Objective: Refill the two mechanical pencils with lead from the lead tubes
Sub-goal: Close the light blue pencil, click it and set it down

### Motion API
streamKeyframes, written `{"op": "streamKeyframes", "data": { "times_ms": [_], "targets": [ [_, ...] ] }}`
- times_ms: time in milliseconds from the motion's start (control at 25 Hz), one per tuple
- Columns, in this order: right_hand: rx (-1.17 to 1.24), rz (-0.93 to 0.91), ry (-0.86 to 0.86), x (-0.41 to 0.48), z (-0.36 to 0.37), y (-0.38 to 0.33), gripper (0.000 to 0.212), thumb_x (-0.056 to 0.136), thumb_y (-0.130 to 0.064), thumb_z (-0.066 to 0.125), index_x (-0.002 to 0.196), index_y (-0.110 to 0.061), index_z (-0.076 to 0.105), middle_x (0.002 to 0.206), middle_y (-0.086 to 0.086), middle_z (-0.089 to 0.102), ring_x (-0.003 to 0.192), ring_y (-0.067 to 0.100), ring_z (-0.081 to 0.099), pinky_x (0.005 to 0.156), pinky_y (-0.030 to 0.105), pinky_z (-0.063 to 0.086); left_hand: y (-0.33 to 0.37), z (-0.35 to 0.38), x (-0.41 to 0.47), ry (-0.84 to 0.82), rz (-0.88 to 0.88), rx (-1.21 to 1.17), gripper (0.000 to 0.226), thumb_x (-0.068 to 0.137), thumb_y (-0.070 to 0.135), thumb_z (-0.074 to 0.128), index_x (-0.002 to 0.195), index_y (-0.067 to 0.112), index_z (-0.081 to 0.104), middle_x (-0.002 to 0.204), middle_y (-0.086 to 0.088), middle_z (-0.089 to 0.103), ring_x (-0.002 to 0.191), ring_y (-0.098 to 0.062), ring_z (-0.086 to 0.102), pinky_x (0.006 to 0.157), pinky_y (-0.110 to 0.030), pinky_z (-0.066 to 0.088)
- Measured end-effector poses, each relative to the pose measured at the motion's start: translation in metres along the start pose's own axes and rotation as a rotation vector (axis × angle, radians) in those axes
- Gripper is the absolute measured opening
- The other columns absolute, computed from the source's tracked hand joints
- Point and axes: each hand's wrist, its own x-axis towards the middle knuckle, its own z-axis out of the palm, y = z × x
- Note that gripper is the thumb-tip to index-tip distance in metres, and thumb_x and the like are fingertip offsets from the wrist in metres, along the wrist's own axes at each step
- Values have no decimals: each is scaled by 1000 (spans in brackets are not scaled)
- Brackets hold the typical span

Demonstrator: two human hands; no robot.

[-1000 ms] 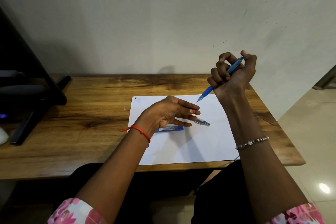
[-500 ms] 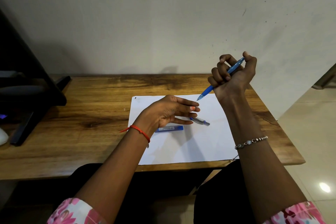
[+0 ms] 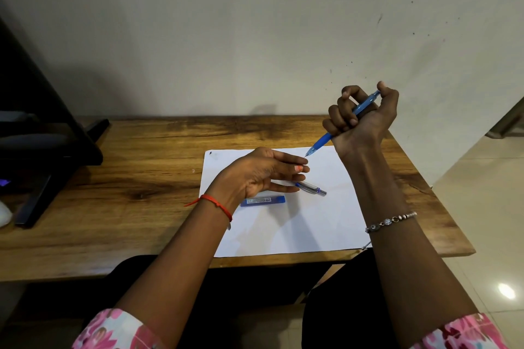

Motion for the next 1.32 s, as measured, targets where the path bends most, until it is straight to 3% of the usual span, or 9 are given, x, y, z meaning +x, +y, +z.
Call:
{"op": "streamKeyframes", "data": {
  "times_ms": [560,800,1040,1120,1200,1320],
  "targets": [
    [122,0,15,4,-6,2,52,89,-41,23,57,-7,46,35,-4,23,33,9,18,41,15,16,1,-3,-2,31,69,-102,8,84,9,61,84,6,69,71,0,74,68,-9,70,70,-32,59],
    [205,18,-9,15,-5,16,55,97,-48,23,69,-8,48,52,2,41,52,15,42,53,25,38,9,-12,-7,2,111,-399,21,92,16,49,92,1,64,79,-8,74,70,-13,71,65,-31,61],
    [275,38,83,19,-8,25,33,99,-25,36,75,-8,49,77,7,43,72,19,47,61,36,59,16,-22,-8,-14,87,-564,52,95,39,36,96,-6,61,83,-17,73,74,-23,72,66,-37,60],
    [150,29,75,17,-11,23,26,97,-20,43,77,-7,53,81,6,48,75,18,50,71,43,59,18,-24,-10,6,92,-581,53,96,40,35,95,-6,61,82,-18,73,73,-25,72,68,-39,59],
    [-154,16,76,15,-12,19,20,94,-17,49,80,-10,60,83,3,57,78,15,55,81,42,56,21,-30,-12,56,126,-643,51,96,38,37,93,-7,61,78,-18,73,70,-25,72,68,-41,58],
    [-521,69,5,15,-16,13,12,89,-14,58,84,-10,67,82,4,64,73,17,60,77,34,55,27,-45,-16,152,173,-756,46,96,33,39,88,-8,60,69,-20,71,63,-28,71,60,-39,58]
  ]
}}
